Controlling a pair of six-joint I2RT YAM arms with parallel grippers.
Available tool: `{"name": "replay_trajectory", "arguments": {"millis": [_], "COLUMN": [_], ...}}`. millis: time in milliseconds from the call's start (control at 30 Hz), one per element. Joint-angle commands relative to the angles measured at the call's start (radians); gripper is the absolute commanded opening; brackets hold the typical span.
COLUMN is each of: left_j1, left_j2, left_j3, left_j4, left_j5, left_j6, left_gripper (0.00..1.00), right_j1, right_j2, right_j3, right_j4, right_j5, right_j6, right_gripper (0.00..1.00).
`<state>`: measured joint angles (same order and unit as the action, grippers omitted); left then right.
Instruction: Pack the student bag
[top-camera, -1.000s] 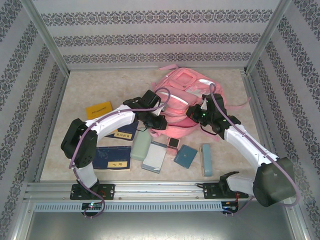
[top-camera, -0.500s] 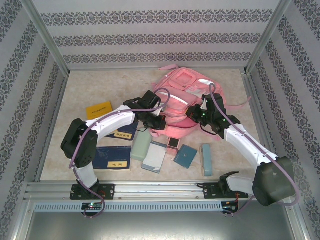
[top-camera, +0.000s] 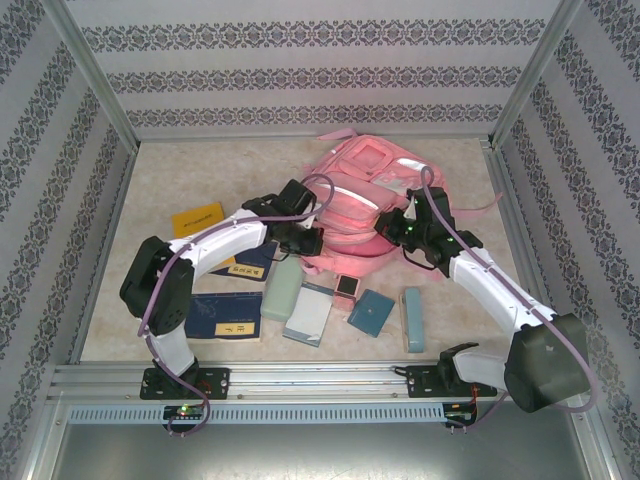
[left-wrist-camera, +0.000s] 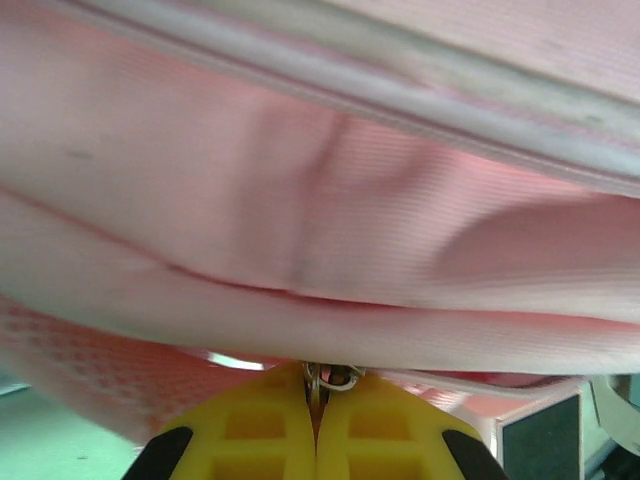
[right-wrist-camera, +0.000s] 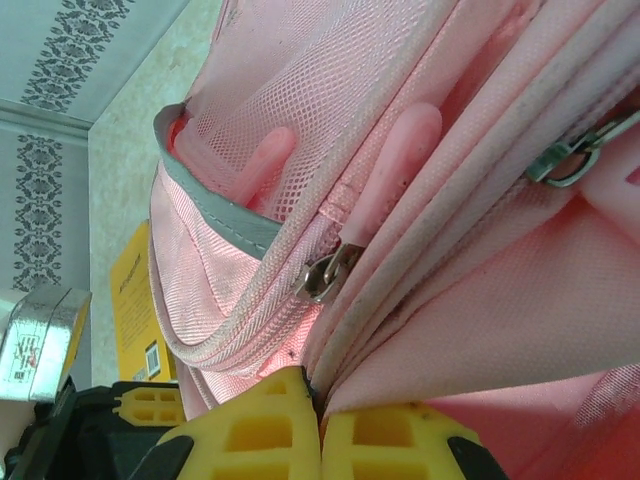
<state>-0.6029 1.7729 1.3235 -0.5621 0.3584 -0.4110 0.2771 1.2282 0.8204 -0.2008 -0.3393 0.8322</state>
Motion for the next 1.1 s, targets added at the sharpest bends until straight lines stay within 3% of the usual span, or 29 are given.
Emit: {"name": "replay_trajectory", "arguments": {"millis": [0,267,633,733,867,1067], "left_j1": [0.056,0.087,0.081,0.068,0.066,0.066], "left_j2": [-0.028,-0.092,-0.223,-0.23,-0.214,-0.173], "left_j3": [-0.018,-0.033,-0.155,-0.162,-0.155,-0.112], "left_j4": [-0.029,-0.002,0.036,0.041,0.059,0.074], "left_j5": [-0.057,-0.044,0.003,0.009,0.008,0.016], "left_j6": [-0.007,-0.007,-0.038,-0.044,-0.051,-0.062], "left_gripper": [0.0,0.0,0.0,0.0,0.0,0.0], "right_j1": [-0.022,-0.025,-0.062,-0.071,-0.03,0.042], "right_j2": [-0.012,0.088,0.309,0.353,0.338,0.185], "right_j3": [0.025,0.085,0.297,0.341,0.355,0.296], "right_j4": [0.046,0.073,0.05,0.019,-0.058,-0.233], "right_j5": [-0.004,0.006,-0.015,-0.005,0.054,0.279], "right_j6": [-0.045,-0.062,-0.136,-0.143,-0.12,-0.046], "right_gripper": [0.0,0.0,0.02,0.19,0.34,0.41]}}
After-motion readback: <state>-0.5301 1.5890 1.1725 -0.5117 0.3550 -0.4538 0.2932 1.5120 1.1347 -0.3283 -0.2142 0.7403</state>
